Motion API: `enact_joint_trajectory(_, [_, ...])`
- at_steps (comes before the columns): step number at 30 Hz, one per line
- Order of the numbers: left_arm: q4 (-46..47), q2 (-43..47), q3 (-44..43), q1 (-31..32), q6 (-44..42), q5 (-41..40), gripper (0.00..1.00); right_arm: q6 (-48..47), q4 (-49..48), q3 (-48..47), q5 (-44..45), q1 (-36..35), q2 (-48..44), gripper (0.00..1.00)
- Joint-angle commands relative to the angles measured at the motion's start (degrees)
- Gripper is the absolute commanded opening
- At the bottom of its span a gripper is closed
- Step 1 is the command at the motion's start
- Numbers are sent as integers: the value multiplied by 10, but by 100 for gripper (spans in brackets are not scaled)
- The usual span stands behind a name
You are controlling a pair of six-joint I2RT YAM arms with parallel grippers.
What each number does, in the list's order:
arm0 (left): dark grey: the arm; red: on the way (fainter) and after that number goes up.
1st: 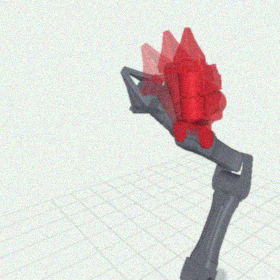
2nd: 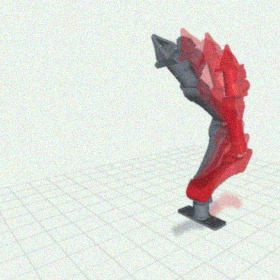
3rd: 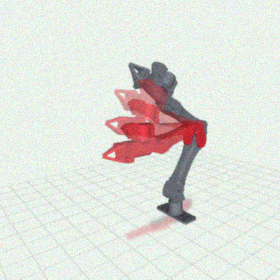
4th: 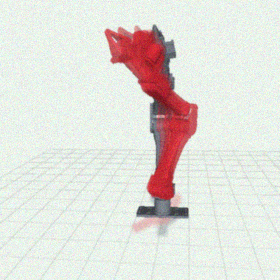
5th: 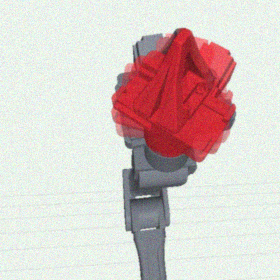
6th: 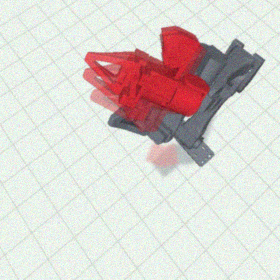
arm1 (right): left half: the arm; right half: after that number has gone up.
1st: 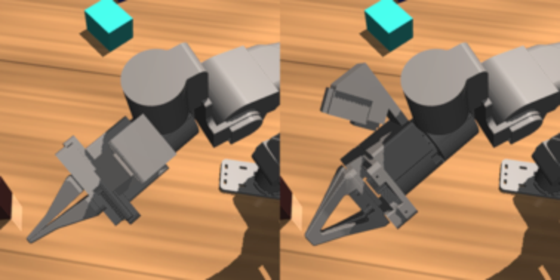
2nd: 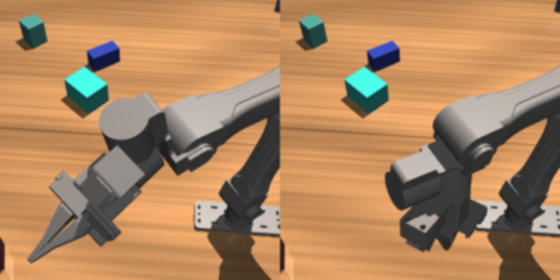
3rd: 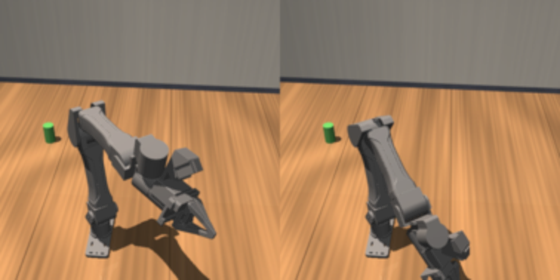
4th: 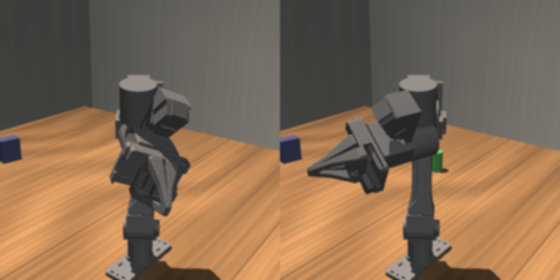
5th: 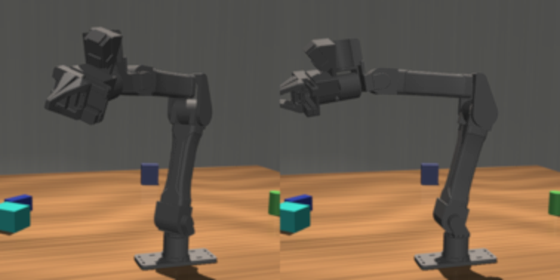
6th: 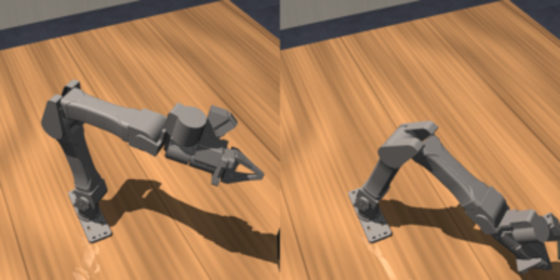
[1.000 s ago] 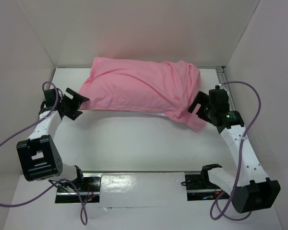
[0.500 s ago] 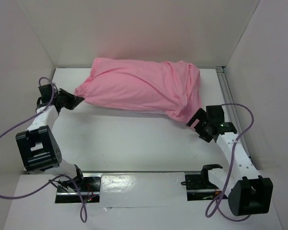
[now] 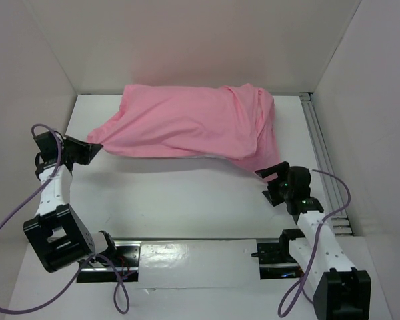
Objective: Put the pillow into the pillowcase
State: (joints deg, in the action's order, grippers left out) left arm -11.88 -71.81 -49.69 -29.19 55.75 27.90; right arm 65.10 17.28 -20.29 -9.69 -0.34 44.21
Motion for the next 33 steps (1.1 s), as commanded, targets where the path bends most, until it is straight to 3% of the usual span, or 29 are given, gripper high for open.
enact_joint_trajectory(1, [3, 12, -1, -5, -3, 7, 0, 109, -120, 67, 46, 4, -53, 100])
enact_joint_trajectory(4, [3, 12, -1, -5, -9, 12, 0, 128, -195, 113, 78, 4, -89, 99])
enact_joint_trajectory(13, [3, 12, 4, 11, -9, 12, 0, 158, -384, 167, 133, 4, -14, 100])
enact_joint_trajectory(22, [8, 12, 4, 33, -9, 12, 0, 152, -517, 137, 172, 11, 131, 98])
enact_joint_trajectory(25, [8, 12, 4, 39, -9, 12, 0, 152, -577, 123, 157, 26, 178, 75])
enact_joint_trajectory(27, [8, 12, 4, 39, -9, 12, 0, 131, -577, 97, 157, 38, 192, 56])
enact_joint_trajectory(30, [8, 12, 4, 44, -9, 12, 0, 84, -566, 58, 142, 44, 197, 38])
enact_joint_trajectory(33, [8, 6, -8, 49, -9, 18, 0, 44, -481, 3, 150, 44, 167, 1])
